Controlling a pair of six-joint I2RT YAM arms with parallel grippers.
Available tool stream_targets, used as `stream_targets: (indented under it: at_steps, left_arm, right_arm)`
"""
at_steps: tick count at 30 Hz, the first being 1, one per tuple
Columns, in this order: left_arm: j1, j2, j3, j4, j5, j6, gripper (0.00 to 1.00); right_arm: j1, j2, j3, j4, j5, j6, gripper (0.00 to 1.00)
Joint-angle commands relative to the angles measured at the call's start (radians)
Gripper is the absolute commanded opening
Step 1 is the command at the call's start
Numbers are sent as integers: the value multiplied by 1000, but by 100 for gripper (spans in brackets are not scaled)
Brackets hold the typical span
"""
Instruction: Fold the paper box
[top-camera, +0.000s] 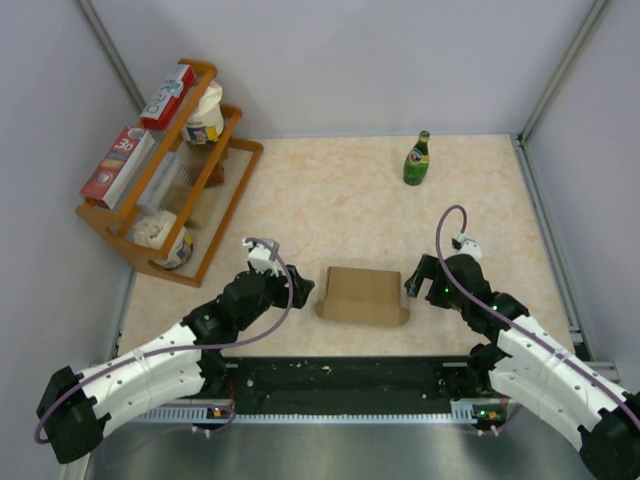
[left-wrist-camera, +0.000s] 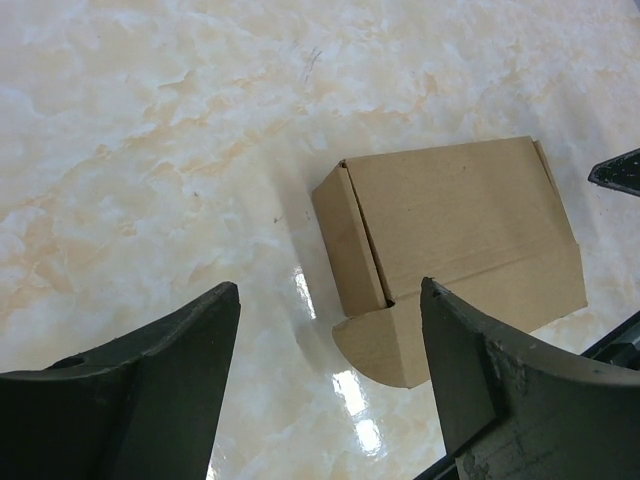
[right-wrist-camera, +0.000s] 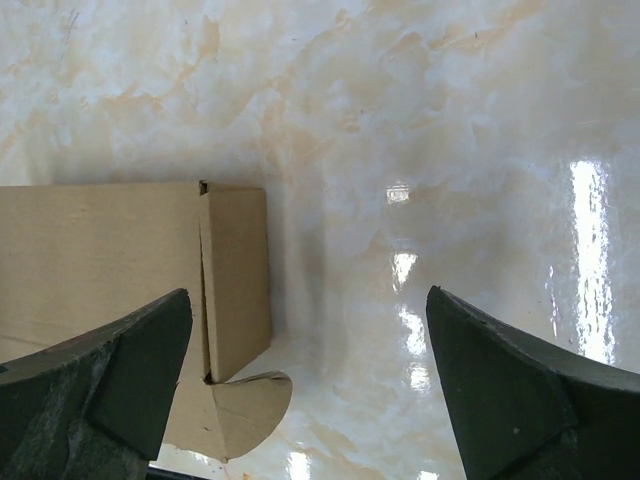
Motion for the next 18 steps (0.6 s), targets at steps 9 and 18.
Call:
stream_targets:
  at_steps: [9, 18]
  left_arm:
    - [6, -81, -19, 78, -3, 6, 79]
    - [4, -63, 8, 20, -52, 30, 83]
  right_arm:
    - [-4, 1, 48, 29, 44, -34, 99]
    - [-5, -67, 47, 27, 101, -53, 97]
